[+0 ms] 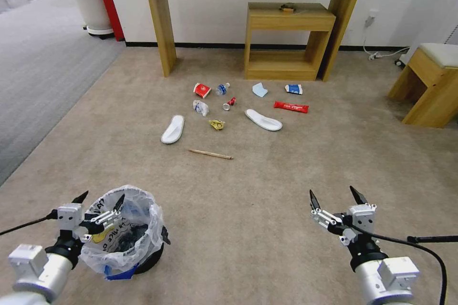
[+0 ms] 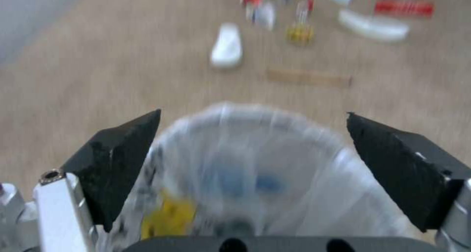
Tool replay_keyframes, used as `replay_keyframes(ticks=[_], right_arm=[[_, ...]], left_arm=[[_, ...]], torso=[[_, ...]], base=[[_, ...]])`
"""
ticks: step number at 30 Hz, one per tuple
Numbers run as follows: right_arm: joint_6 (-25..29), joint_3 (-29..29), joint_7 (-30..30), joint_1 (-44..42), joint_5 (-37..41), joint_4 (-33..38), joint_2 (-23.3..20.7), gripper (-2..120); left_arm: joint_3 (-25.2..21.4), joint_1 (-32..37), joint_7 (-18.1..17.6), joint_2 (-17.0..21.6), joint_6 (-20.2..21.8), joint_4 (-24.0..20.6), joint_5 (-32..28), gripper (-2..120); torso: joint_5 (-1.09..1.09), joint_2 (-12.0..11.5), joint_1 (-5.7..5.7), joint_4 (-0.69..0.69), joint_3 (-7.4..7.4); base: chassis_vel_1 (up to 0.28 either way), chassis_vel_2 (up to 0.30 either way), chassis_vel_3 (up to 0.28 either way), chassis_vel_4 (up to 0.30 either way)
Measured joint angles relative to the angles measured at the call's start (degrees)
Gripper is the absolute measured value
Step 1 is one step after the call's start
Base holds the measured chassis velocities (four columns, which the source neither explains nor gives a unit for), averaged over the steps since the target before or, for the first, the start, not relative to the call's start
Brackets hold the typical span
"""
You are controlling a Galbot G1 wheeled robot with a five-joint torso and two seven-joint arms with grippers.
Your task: Pick up the trash bin and place the garbage on the floor into it.
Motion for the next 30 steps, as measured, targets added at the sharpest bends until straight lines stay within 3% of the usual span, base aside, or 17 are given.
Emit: replay_keyframes(ticks=[1, 5, 6, 9, 11, 13, 21, 30], right_arm=[[0.00, 0.00, 0.00, 0.00, 0.00, 0.00, 0.00, 100], [-0.01, 0.10, -0.06, 0.03, -0.89, -0.98, 0.06, 100], [-0.01, 0.10, -0.06, 0.03, -0.89, -0.98, 0.06, 100], [0.04, -0.14, -0.60, 0.13, -1.38, -1.73, 0.13, 100], [0.05, -0.17, -0.63, 0.18, -1.48, -1.91, 0.14, 100], [0.10, -0.23, -0.64, 0.37, -1.80, -2.73, 0.22, 100], [0.14, -0.19, -0.59, 0.13, -1.54, -4.52, 0.31, 100], [0.19, -0.79, -0.26, 0.35, -1.37, -5.10, 0.50, 100]], left_arm=[[0.00, 0.00, 0.00, 0.00, 0.00, 0.00, 0.00, 100], [0.17, -5.01, -1.26, 7.80, 9.36, 7.33, -6.54, 100], [0.17, -5.01, -1.26, 7.80, 9.36, 7.33, -6.54, 100], [0.90, -7.73, -0.74, 13.95, 14.71, 12.64, -9.72, 100], [1.09, -8.11, -0.48, 14.68, 15.01, 13.48, -9.74, 100], [2.08, -9.94, 0.79, 17.09, 16.38, 17.91, -10.09, 100], [4.43, -13.03, 3.26, 17.92, 20.85, 22.77, -10.94, 100], [5.09, -14.11, 6.15, 17.59, 22.08, 24.46, -9.84, 100]], torso=[[0.00, 0.00, 0.00, 0.00, 0.00], [0.00, 0.00, 0.00, -0.02, 0.00], [0.00, 0.00, 0.00, -0.02, 0.00], [0.03, 0.00, 0.00, -0.01, 0.01], [0.02, 0.00, 0.00, -0.01, 0.00], [0.02, 0.00, 0.00, -0.01, 0.01], [0.02, 0.00, 0.00, -0.01, 0.00], [0.03, 0.00, 0.00, 0.00, 0.00]], base=[[0.000, 0.000, 0.000, 0.000], [0.000, 0.000, 0.000, 0.000], [0.000, 0.000, 0.000, 0.000], [0.000, 0.000, 0.000, 0.000], [0.000, 0.000, 0.000, 0.000], [0.000, 0.000, 0.000, 0.000], [0.000, 0.000, 0.000, 0.000], [0.000, 0.000, 0.000, 0.000]])
